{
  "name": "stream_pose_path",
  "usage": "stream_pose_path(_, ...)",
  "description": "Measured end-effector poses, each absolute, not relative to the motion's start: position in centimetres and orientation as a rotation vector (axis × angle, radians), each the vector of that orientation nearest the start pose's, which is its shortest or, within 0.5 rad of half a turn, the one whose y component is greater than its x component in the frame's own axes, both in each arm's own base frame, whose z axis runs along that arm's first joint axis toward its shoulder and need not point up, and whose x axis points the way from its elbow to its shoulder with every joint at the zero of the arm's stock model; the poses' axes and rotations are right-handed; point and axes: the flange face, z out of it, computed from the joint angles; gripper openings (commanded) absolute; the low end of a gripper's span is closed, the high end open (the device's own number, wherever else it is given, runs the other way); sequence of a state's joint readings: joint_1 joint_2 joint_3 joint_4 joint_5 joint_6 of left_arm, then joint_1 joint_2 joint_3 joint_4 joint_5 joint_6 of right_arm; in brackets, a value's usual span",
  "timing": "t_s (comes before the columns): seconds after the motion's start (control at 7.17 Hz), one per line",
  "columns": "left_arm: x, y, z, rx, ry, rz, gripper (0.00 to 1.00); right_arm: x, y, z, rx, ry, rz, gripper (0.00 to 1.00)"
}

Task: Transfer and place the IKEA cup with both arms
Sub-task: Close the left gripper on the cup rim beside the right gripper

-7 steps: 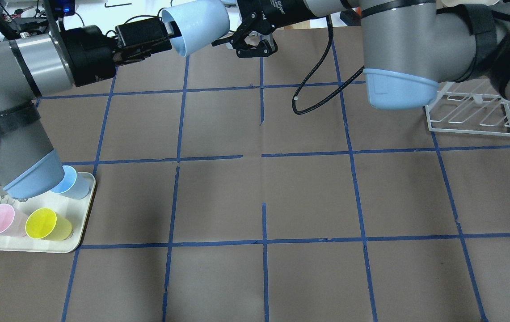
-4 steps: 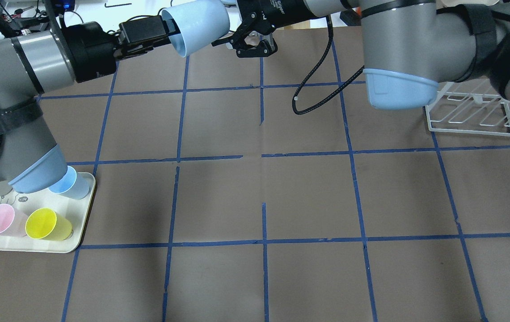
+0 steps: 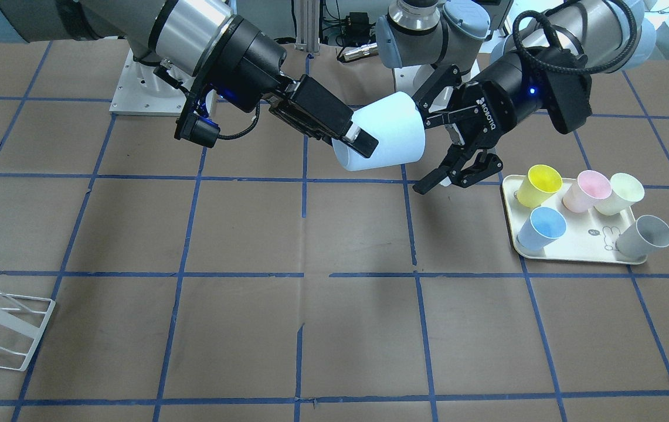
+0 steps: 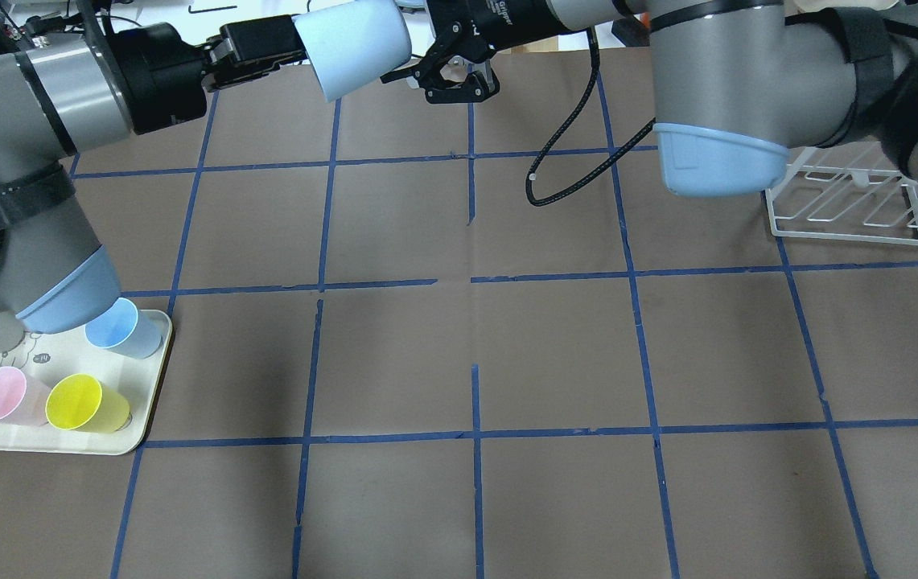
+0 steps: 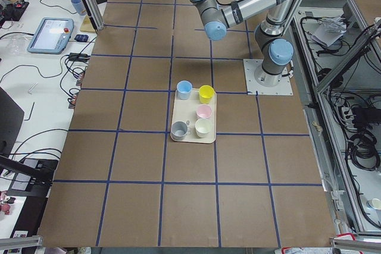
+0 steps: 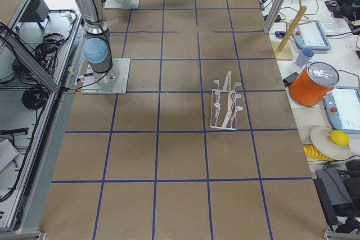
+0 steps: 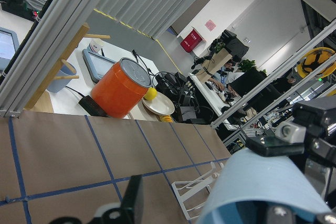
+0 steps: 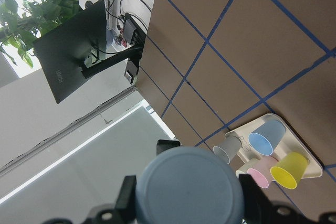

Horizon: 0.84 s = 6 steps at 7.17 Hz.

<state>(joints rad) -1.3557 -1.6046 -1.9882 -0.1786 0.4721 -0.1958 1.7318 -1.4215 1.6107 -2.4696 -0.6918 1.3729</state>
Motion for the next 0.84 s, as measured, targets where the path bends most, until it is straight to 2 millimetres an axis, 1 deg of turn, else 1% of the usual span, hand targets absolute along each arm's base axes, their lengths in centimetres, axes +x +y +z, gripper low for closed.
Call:
stream_pose_path(0.14,-11.83,-49.9,47.03,-0.194,-1.948,0.97,0.56,29.79,-52.43,52.6,0.873,1.885,0.123,0.35)
stream_pose_path(0.28,-11.84,-49.88,47.01,-0.197,-1.947,0.973,0.55,29.79,-52.43,52.61,0.873,1.885,0.123,0.34)
stream_pose_path(0.42,-11.84,-49.87,46.99,-0.198,-1.947,0.974,0.31,29.8,-52.42,52.61,0.874,1.884,0.124,0.34)
stream_pose_path(0.56,-11.84,-49.86,46.96,-0.205,-1.947,0.978,0.3,29.8,-52.42,52.61,0.873,1.885,0.124,0.33)
stream_pose_path(0.84,-11.93,-49.55,47.06,-0.224,-1.945,0.991,0.3,29.8,-52.41,52.66,0.873,1.884,0.124,0.27)
